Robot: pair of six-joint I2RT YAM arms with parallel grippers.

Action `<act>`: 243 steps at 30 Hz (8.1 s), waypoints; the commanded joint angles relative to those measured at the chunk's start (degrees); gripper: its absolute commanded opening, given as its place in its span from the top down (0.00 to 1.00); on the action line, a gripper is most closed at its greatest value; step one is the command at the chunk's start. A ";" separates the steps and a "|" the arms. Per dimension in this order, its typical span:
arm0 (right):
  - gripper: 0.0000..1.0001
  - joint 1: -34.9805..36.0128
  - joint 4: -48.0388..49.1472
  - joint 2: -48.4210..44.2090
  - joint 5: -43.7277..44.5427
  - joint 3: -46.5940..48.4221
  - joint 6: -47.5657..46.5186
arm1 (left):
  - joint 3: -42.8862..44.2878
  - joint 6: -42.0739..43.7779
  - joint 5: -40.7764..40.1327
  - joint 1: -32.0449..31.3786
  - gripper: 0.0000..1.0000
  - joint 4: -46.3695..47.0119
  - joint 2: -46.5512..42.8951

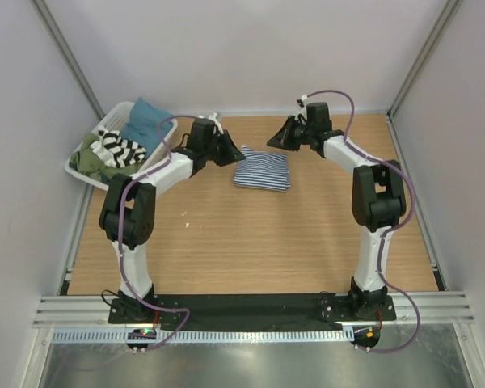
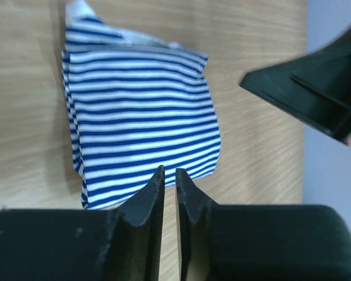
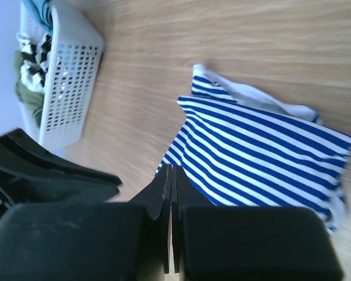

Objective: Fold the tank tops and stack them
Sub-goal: Fold the tank top, then neatly place the folded tank top to the corner, then grab the tank top from the pile

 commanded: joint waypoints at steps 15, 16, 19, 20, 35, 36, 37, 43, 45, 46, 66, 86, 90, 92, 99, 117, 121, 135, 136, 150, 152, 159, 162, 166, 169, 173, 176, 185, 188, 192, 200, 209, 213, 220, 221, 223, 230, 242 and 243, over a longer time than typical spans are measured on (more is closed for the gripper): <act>0.99 -0.93 17.04 26.51 -14.91 9.59 18.60 | -8.58 -2.75 3.52 -1.83 0.98 9.79 7.70; 0.99 -1.45 16.96 26.69 -14.65 9.15 18.78 | -10.24 -2.74 3.08 -1.56 0.98 9.88 7.61; 0.99 -1.63 16.26 26.25 -14.64 7.22 17.56 | -12.36 -2.48 1.94 -1.04 0.99 9.27 6.65; 0.99 -1.72 15.47 25.90 -14.30 6.17 16.77 | -12.71 -1.61 1.41 -1.12 0.99 8.66 5.51; 0.99 -0.41 8.62 17.37 -14.82 -1.67 9.65 | -26.77 -1.34 1.14 -1.39 0.99 7.33 -12.59; 0.99 0.38 4.78 17.02 -14.65 -1.49 7.03 | -28.00 -1.51 1.05 -1.56 0.99 7.07 -13.82; 0.99 0.91 3.35 16.32 -14.38 -1.75 6.05 | -28.62 -1.51 0.79 -1.65 0.99 6.63 -16.88; 0.99 3.37 2.80 11.67 -14.64 -11.48 3.32 | -31.61 -1.34 1.57 -1.74 0.98 3.55 -25.16; 0.99 4.51 4.04 9.73 -15.78 -15.00 2.87 | -32.31 -2.04 1.93 -2.00 0.97 3.55 -26.40; 0.99 4.78 4.38 9.20 -16.13 -15.89 2.70 | -32.40 -2.04 1.93 -2.09 0.97 3.55 -26.75; 0.90 4.78 15.46 -11.36 -22.38 -27.05 6.65 | -24.85 -4.94 7.82 -5.08 0.97 13.13 -10.33; 0.97 2.67 53.97 -0.56 -29.94 -49.39 27.57 | -12.98 -6.61 7.91 -0.95 0.98 10.41 8.05; 0.97 2.50 38.97 -2.84 -27.13 -46.41 20.72 | -11.40 -5.21 7.82 -0.95 0.98 8.57 6.56; 0.96 2.50 39.01 -2.58 -27.65 -46.14 21.24 | -9.83 -4.50 7.91 -0.95 0.98 7.07 6.20; 0.98 2.50 40.29 -4.94 -28.00 -44.74 24.43 | -4.11 -3.36 8.62 -0.95 0.97 1.20 4.36; 0.98 2.94 50.00 6.99 -28.45 -46.66 25.46 | -7.88 -1.61 13.36 -1.03 0.96 3.11 6.12; 0.98 3.03 53.08 7.10 -28.79 -47.45 26.69 | -8.41 -0.90 12.65 -1.03 0.96 3.11 4.71; 0.48 3.90 17.94 -15.74 -15.80 -40.87 4.11 | -15.43 1.39 10.64 -0.95 0.91 -0.23 -13.20; 0.43 4.25 15.66 -16.46 -13.79 -38.95 2.45 | -17.53 1.56 10.20 -1.03 0.88 -0.23 -14.87; 0.46 28.06 -27.67 -8.57 37.63 -6.69 -13.47 | -40.99 -1.25 -4.31 6.86 0.71 -3.66 -47.39; 0.44 31.32 -32.06 -4.19 42.19 -1.33 -14.18 | -43.55 -2.48 -2.99 10.55 0.69 -3.48 -52.32; 0.44 34.40 -40.17 6.64 49.06 9.22 -14.35 | -47.52 -2.40 1.40 16.54 0.68 -5.32 -58.05; 0.52 34.58 -42.89 10.42 51.96 11.95 -14.62 | -47.34 -2.83 2.54 16.72 0.67 -4.98 -57.34; 0.58 34.40 -43.69 11.40 55.73 11.70 -15.14 | -47.52 -3.27 3.34 16.72 0.67 -3.74 -56.46; 0.59 31.43 -43.17 9.91 59.27 7.15 -14.53 | -47.43 -3.10 3.95 16.72 0.68 -3.48 -55.41; 0.63 23.17 -35.98 2.20 57.35 -4.89 -14.44 | -47.78 -3.18 4.83 16.63 0.67 -2.78 -54.79; 0.64 14.12 -30.62 -2.83 57.51 -14.39 -13.30 | -48.75 -3.36 4.83 16.63 0.67 -1.64 -54.62; 0.56 -1.90 -23.48 -14.18 56.12 -24.43 -10.66 | -49.10 -4.24 5.10 16.63 0.67 1.00 -53.39; 0.54 -1.99 -23.38 -16.55 54.79 -23.38 -11.10 | -49.10 -4.50 5.01 16.72 0.67 1.18 -53.47; 0.41 -1.90 -26.11 -19.89 54.97 -19.86 -11.63 | -48.93 -4.77 4.83 16.63 0.66 1.01 -54.18; 0.32 8.81 -18.57 -37.79 51.19 -25.38 -13.91 | -44.10 -1.87 -4.03 16.63 0.51 -5.14 -53.92; 0.23 20.24 5.41 -49.50 45.11 -48.14 -8.74 | -35.24 -2.04 -28.44 16.81 0.27 -5.32 -46.64; 0.20 21.31 16.23 -53.38 47.58 -60.61 -7.94 | -26.97 -5.63 -28.23 22.14 0.06 -6.38 -39.27; 0.17 23.23 20.73 -52.95 45.47 -63.19 -6.97 | -9.05 -12.60 -28.63 32.53 0.02 -14.52 -22.40; 0.17 23.67 20.74 -52.42 47.13 -63.36 -6.88 | -6.67 -11.37 -30.05 32.89 0.03 -15.60 -20.62; 0.18 24.65 22.23 -51.01 49.07 -64.07 -6.62 | 4.69 -4.94 -36.12 33.42 0.12 -20.62 -12.78; 0.19 26.31 23.29 -49.08 50.57 -64.33 -7.06 | 25.24 3.49 -39.02 33.42 0.29 -30.45 5.40; 0.19 26.49 23.11 -46.44 51.28 -63.37 -7.06 | 37.82 10.44 -43.60 33.59 0.68 -39.07 20.09; 0.19 26.49 23.20 -45.92 51.27 -63.19 -7.06 | 37.73 10.53 -43.42 33.59 0.79 -38.90 19.74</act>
